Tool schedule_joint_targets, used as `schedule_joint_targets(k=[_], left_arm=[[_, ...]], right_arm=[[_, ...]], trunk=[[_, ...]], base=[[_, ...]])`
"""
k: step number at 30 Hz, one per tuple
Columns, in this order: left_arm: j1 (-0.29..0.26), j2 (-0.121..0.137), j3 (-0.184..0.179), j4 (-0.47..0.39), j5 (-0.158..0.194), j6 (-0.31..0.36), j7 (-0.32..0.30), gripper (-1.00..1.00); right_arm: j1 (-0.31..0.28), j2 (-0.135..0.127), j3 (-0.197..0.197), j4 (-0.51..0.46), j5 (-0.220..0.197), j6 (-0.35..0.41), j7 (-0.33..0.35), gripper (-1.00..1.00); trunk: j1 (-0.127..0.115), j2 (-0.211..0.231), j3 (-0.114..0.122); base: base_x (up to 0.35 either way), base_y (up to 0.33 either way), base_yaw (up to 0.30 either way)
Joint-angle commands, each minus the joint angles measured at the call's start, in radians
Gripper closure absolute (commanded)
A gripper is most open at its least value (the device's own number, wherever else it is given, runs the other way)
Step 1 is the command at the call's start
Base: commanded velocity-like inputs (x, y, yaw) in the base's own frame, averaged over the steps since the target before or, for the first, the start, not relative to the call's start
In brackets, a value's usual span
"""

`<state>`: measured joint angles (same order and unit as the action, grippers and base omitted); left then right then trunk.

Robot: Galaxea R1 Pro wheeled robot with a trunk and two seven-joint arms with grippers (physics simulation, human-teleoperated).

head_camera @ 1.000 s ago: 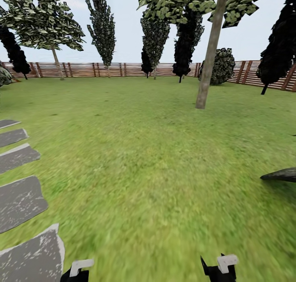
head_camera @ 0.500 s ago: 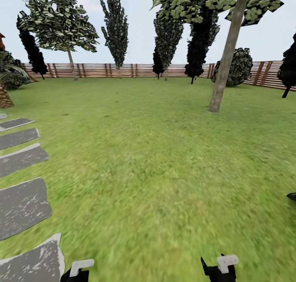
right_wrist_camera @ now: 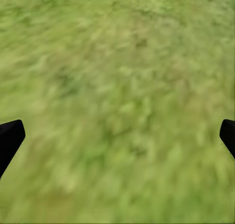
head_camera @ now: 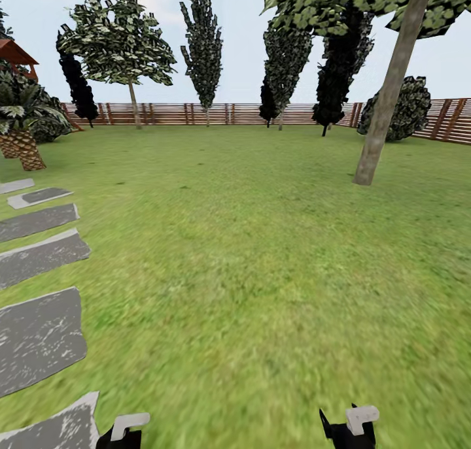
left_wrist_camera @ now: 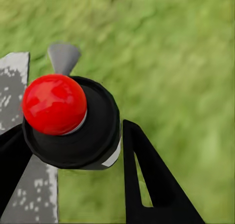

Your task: Pick up the pesticide atomizer in the garden and spray insectifuge to fully cover both potted plants in the garden.

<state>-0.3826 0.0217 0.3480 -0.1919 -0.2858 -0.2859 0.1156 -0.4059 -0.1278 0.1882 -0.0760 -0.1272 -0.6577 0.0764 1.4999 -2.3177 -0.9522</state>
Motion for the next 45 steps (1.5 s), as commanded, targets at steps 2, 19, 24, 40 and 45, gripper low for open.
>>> schedule_joint_targets(k=[2, 19, 24, 40, 45], left_arm=[[-0.001, 0.000, 0.005, 0.002, -0.011, -0.004, 0.004, 1.00], [-0.001, 0.000, 0.005, 0.002, -0.012, -0.004, 0.004, 1.00], [-0.001, 0.000, 0.005, 0.002, -0.011, -0.004, 0.004, 1.00], [-0.001, 0.000, 0.005, 0.002, -0.012, -0.005, 0.004, 1.00], [-0.001, 0.000, 0.005, 0.002, -0.012, -0.005, 0.004, 1.00]], right_arm=[[-0.001, -0.001, 0.004, 0.001, -0.011, -0.003, 0.008, -1.00], [-0.001, 0.001, 0.004, 0.001, -0.011, -0.003, 0.008, -1.00], [-0.001, 0.001, 0.004, 0.001, -0.011, -0.003, 0.008, -1.00], [-0.001, 0.001, 0.004, 0.001, -0.011, -0.003, 0.008, -1.00], [-0.001, 0.001, 0.004, 0.001, -0.011, -0.003, 0.008, -1.00]], trunk=[[0.000, 0.000, -0.001], [0.000, 0.000, -0.001], [0.000, 0.000, -0.001], [0.000, 0.000, -0.001], [0.000, 0.000, -0.001]], base=[[0.340, 0.000, 0.001], [0.340, 0.000, 0.193], [0.340, 0.000, 0.274], [0.340, 0.000, 0.087], [0.340, 0.000, 0.217]])
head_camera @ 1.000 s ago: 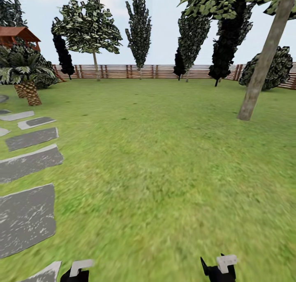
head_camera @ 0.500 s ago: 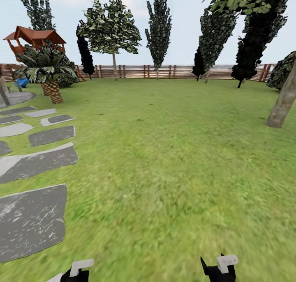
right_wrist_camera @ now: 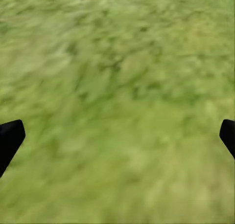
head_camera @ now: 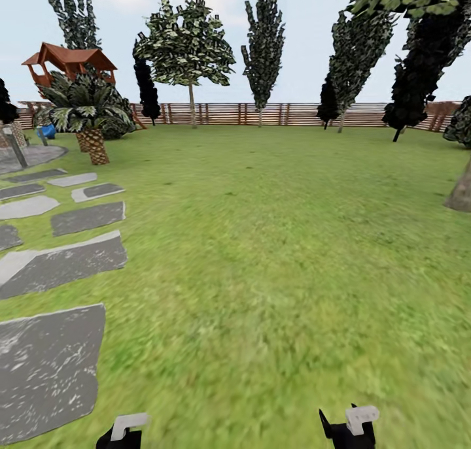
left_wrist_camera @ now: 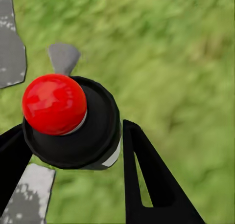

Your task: Pick up the pesticide atomizer in the garden and spray insectifuge to fully cover both potted plants in the garden.

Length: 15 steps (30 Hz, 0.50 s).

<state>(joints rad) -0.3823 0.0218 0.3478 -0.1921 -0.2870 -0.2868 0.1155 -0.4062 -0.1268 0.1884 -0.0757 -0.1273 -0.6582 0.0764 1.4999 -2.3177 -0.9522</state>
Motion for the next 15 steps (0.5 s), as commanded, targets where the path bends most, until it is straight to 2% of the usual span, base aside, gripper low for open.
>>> schedule_joint_targets(k=[1, 15], left_arm=[[-0.001, 0.000, 0.004, 0.002, -0.011, -0.004, 0.004, 1.00], [-0.001, 0.000, 0.003, 0.002, -0.011, -0.004, 0.004, 1.00]], right_arm=[[0.000, 0.000, 0.003, 0.001, -0.011, -0.003, 0.008, -1.00], [0.000, 0.000, 0.003, 0.001, -0.011, -0.003, 0.008, -1.00]], trunk=[[0.000, 0.000, -0.001], [0.000, 0.000, -0.001]], base=[[0.340, 0.000, 0.272], [0.340, 0.000, 0.277]])
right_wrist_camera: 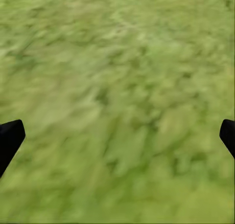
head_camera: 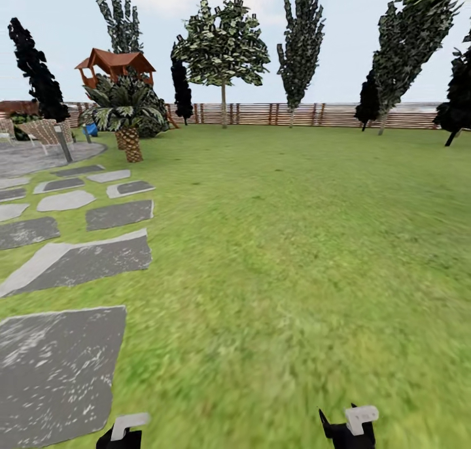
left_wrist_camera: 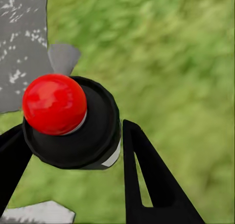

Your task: Pick up the pesticide atomizer in the garden and spray insectifuge to fully cover both potted plants in the garden.

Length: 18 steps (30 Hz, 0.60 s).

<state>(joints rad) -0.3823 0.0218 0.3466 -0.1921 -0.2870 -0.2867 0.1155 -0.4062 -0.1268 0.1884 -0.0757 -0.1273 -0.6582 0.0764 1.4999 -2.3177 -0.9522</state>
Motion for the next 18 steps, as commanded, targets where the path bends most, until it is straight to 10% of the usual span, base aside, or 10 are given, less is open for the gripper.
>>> schedule_joint_targets(k=[1, 18], left_arm=[[-0.001, 0.000, 0.005, 0.002, -0.011, -0.004, 0.004, 1.00], [-0.001, 0.000, 0.006, 0.002, -0.009, -0.004, 0.004, 1.00]], right_arm=[[0.000, 0.000, 0.003, 0.000, -0.011, -0.003, 0.008, -1.00], [0.000, 0.000, 0.003, 0.001, -0.011, -0.003, 0.008, -1.00]], trunk=[[0.000, 0.000, -0.001], [0.000, 0.000, 0.002]], base=[[0.340, 0.000, 0.277], [0.334, 0.040, 0.277]])
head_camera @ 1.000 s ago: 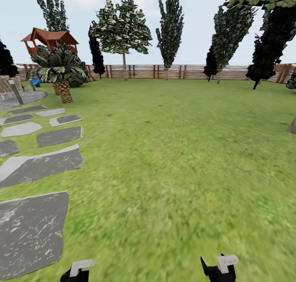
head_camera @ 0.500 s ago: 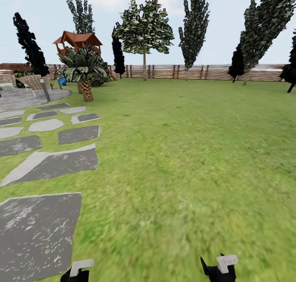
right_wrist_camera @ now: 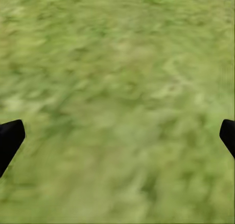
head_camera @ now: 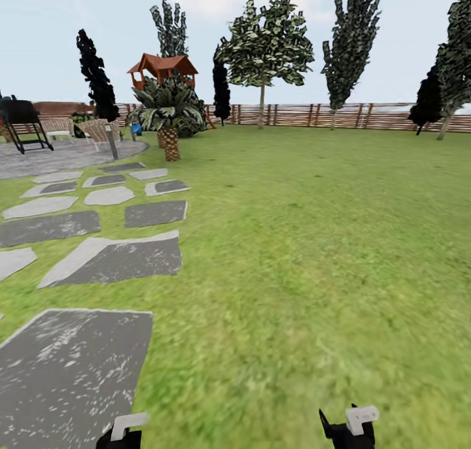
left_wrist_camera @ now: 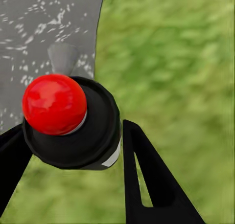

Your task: Pick up the pesticide atomizer in the garden and spray insectifuge to fully cover both potted plants in the garden.

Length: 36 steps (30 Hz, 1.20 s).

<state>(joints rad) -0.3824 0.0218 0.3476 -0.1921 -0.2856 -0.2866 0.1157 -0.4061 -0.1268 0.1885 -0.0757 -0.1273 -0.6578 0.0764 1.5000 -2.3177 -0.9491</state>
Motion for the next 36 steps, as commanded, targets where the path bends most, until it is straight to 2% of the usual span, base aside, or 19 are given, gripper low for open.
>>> schedule_joint_targets(k=[1, 15, 36], left_arm=[[-0.001, 0.000, 0.005, 0.002, -0.010, -0.004, 0.004, 1.00], [-0.001, 0.000, 0.004, 0.002, -0.008, -0.004, 0.004, 1.00], [-0.001, 0.000, 0.004, 0.002, -0.007, -0.004, 0.004, 1.00]], right_arm=[[0.000, -0.001, 0.003, 0.001, -0.011, -0.003, 0.008, -1.00], [0.000, -0.001, 0.003, 0.001, -0.011, -0.003, 0.008, -1.00], [0.000, -0.005, 0.003, 0.013, -0.011, -0.003, 0.008, -1.00]], trunk=[[0.000, 0.000, 0.000], [0.000, 0.000, 0.004], [0.000, 0.000, 0.004]], base=[[0.293, 0.190, 0.277], [0.280, 0.234, 0.266], [0.301, 0.177, 0.011]])
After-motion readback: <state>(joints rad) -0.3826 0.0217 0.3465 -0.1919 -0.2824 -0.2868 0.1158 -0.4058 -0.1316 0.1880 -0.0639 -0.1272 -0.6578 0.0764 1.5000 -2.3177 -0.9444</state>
